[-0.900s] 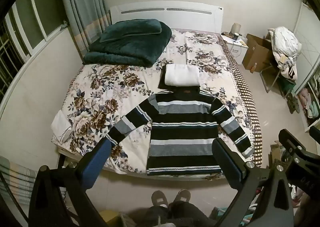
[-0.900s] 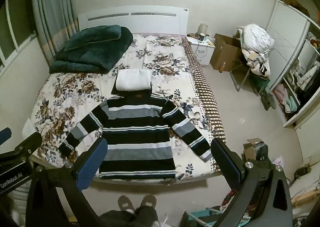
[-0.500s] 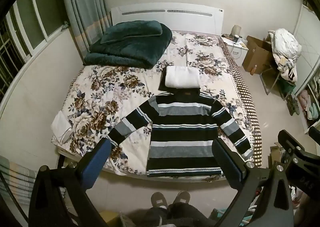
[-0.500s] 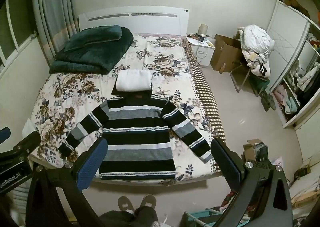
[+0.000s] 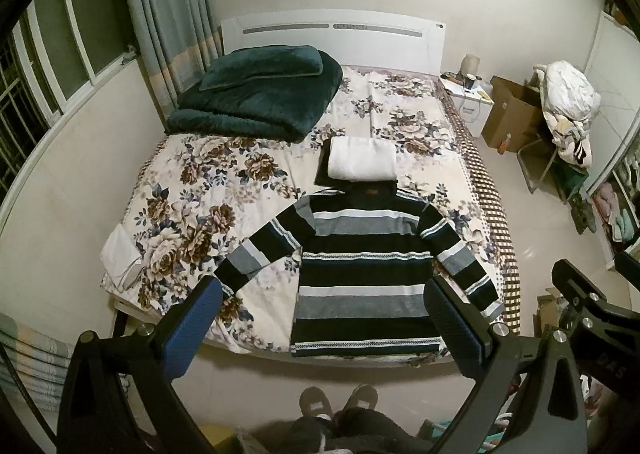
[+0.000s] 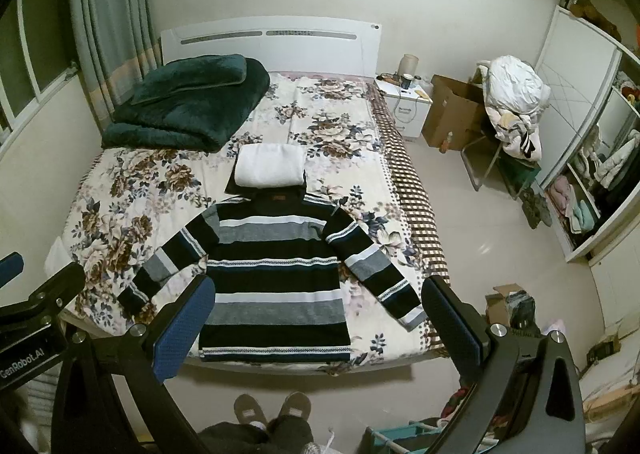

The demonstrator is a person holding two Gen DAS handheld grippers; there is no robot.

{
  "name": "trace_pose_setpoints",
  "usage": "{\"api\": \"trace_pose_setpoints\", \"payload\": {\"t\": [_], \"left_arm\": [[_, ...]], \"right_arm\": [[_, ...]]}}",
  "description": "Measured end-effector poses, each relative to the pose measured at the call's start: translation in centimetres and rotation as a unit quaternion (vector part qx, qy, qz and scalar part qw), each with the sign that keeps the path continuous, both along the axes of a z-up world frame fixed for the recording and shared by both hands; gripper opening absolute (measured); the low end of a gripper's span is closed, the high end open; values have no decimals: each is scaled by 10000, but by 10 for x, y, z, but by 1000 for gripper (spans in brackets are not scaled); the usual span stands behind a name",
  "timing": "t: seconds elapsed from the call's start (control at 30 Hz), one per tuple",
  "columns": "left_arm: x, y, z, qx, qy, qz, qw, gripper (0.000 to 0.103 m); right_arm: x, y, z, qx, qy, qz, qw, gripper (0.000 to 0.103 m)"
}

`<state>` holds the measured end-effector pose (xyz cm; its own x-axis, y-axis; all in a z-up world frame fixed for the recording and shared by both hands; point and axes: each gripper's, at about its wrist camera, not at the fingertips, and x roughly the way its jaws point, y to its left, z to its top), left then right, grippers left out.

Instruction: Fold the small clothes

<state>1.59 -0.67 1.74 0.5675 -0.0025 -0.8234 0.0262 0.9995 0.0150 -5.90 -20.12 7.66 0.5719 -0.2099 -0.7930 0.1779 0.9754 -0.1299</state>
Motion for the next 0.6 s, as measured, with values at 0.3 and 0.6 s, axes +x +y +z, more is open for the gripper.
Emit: {"api": "trace_pose_setpoints", "payload": {"t": [0.3,0.6], "left_arm": [[-1,-2,2,-17,-19,-13,10000,103],[1,-3,6,-32,-32,-12,10000,103]], "right_arm": [[5,2,8,-6,-8,7,10000,103],[1,1,8,-12,-29,12,10000,103]]}}
